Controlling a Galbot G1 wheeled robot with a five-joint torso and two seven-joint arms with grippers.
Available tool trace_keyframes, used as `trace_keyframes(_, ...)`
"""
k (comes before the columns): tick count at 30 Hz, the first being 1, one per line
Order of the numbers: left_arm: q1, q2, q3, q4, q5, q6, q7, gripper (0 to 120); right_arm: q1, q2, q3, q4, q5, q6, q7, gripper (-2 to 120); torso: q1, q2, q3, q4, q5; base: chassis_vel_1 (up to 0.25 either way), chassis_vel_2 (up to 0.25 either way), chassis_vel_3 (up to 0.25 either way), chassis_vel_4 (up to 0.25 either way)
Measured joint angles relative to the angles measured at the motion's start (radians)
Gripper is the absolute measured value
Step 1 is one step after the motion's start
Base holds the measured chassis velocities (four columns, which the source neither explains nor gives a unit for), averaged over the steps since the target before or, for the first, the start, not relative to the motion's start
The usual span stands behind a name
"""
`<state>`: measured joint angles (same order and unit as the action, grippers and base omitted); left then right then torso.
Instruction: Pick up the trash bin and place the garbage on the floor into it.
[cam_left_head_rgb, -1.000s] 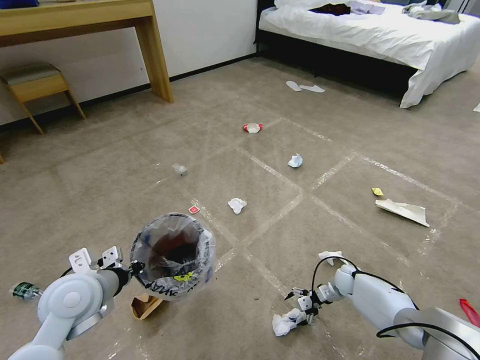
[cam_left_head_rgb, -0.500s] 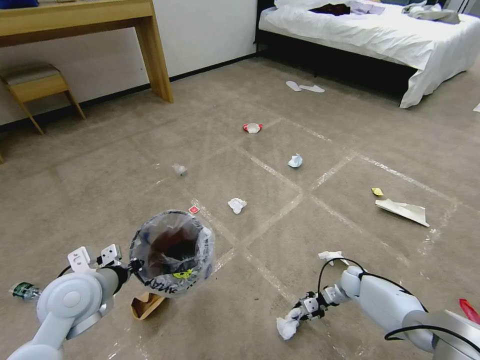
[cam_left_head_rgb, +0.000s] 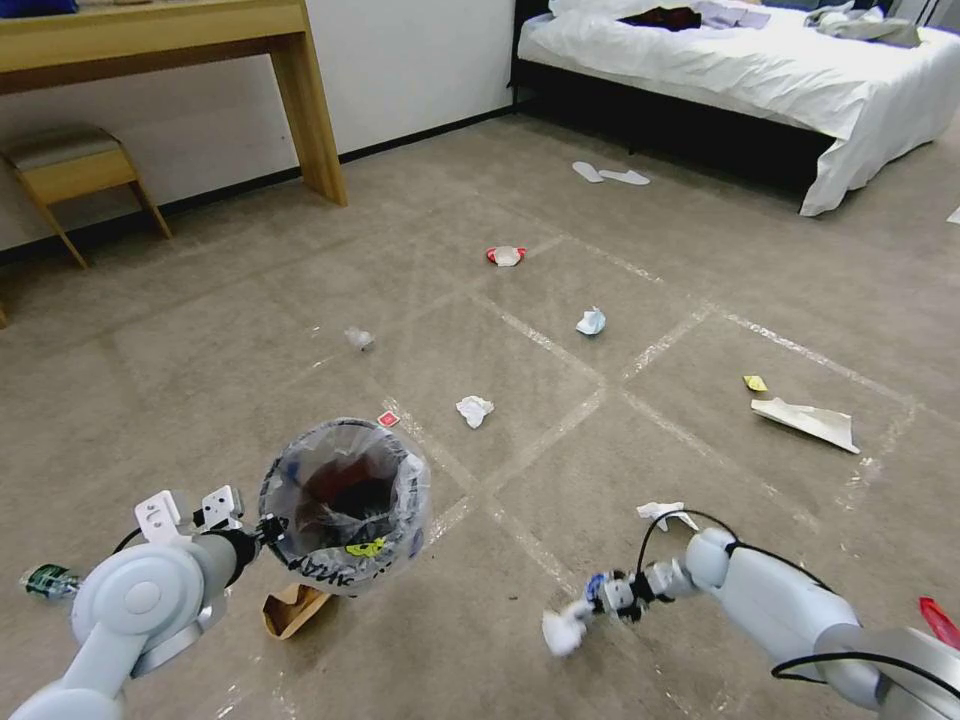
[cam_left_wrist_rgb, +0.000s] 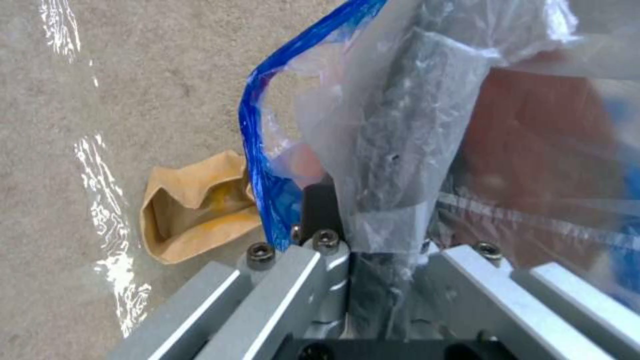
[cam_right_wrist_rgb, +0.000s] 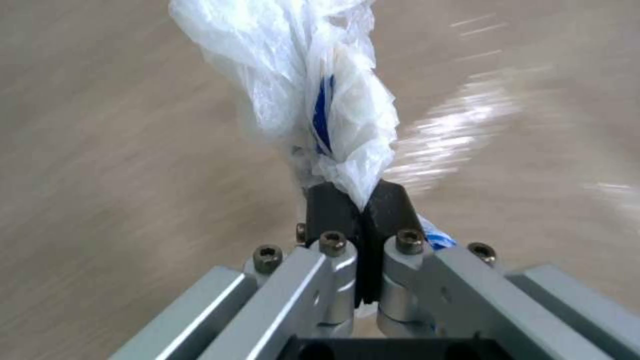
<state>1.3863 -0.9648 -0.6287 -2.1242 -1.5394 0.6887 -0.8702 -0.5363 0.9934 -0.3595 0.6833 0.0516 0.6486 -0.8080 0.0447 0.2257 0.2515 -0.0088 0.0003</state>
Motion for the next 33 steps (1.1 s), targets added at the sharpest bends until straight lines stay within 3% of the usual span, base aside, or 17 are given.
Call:
trace_keyframes(3, 0.000, 0.008, 0.001, 0.000, -0.004, 0.000, -0.001, 0, 0.005, -0.021, 0.089, 0.026, 0.096, -0.011, 0.006, 0, 0.000, 0.000, 0.000, -0.0002, 0.0001, 0.000, 0.000, 0.000, 0.000)
trace_keyframes(6, -0.015, 0.019, 0.004, 0.016, -0.022, -0.002, 0.000, 0, -0.005, -0.074, 0.244, 0.134, 0.254, -0.047, 0.075, 0, 0.000, 0.000, 0.000, 0.0001, 0.0000, 0.000, 0.000, 0.000, 0.000)
trace_keyframes(7, -0.015, 0.019, 0.004, 0.016, -0.022, -0.002, 0.000, 0, -0.005, -0.074, 0.244, 0.134, 0.254, -0.047, 0.075, 0, 0.000, 0.000, 0.000, 0.0001, 0.0000, 0.000, 0.000, 0.000, 0.000)
trace_keyframes(8, -0.023, 0.025, 0.007, 0.029, -0.024, -0.004, 0.002, 0, -0.024, -0.106, 0.318, 0.215, 0.343, -0.074, 0.114, 0, 0.000, 0.000, 0.000, -0.0001, 0.0001, 0.000, 0.000, 0.000, 0.000)
trace_keyframes(9, -0.023, 0.025, 0.007, 0.029, -0.024, -0.004, 0.002, 0, -0.024, -0.106, 0.318, 0.215, 0.343, -0.074, 0.114, 0, 0.000, 0.000, 0.000, -0.0001, 0.0001, 0.000, 0.000, 0.000, 0.000)
trace_keyframes(11, -0.043, 0.030, 0.026, 0.046, -0.027, -0.009, 0.011, 0, -0.063, -0.164, 0.434, 0.426, 0.555, -0.173, 0.163, 0, 0.000, 0.000, 0.000, -0.0004, 0.0005, 0.000, 0.000, 0.000, 0.000)
trace_keyframes(12, -0.043, 0.030, 0.026, 0.046, -0.027, -0.009, 0.011, 0, -0.063, -0.164, 0.434, 0.426, 0.555, -0.173, 0.163, 0, 0.000, 0.000, 0.000, -0.0004, 0.0005, 0.000, 0.000, 0.000, 0.000)
trace_keyframes(14, -0.068, 0.030, 0.047, 0.053, -0.030, -0.017, 0.023, 0, -0.072, -0.207, 0.480, 0.606, 0.739, -0.259, 0.169, 0, 0.000, 0.000, 0.000, -0.0004, -0.0010, 0.000, 0.000, 0.000, 0.000)
trace_keyframes(16, -0.079, 0.029, 0.055, 0.055, -0.030, -0.019, 0.028, 0, -0.069, -0.219, 0.484, 0.667, 0.802, -0.286, 0.169, 0, 0.000, 0.000, 0.000, -0.0003, -0.0010, 0.000, 0.000, 0.000, 0.000)
trace_keyframes(17, -0.079, 0.029, 0.055, 0.055, -0.030, -0.019, 0.028, 0, -0.069, -0.219, 0.484, 0.667, 0.802, -0.286, 0.169, 0, 0.000, 0.000, 0.000, -0.0003, -0.0010, 0.000, 0.000, 0.000, 0.000)
trace_keyframes(20, -0.120, 0.016, 0.094, 0.070, -0.031, -0.022, 0.029, 0, -0.030, -0.228, 0.427, 0.888, 0.932, -0.359, 0.176, 0, 0.000, 0.000, 0.000, -0.0003, -0.0004, 0.000, 0.000, 0.000, 0.000)
trace_keyframes(23, -0.121, 0.015, 0.107, 0.075, -0.029, -0.022, 0.026, 0, -0.005, -0.201, 0.349, 0.978, 0.940, -0.379, 0.191, 0, 0.000, 0.000, 0.000, 0.0000, -0.0002, 0.000, 0.000, 0.000, 0.000)
trace_keyframes(33, -0.082, 0.018, 0.079, 0.042, -0.042, -0.023, 0.012, 0, 0.120, -0.091, 0.028, 1.045, 0.908, -0.389, 0.230, 0, 0.000, 0.000, 0.000, -0.0002, -0.0003, 0.000, 0.000, 0.000, 0.000)
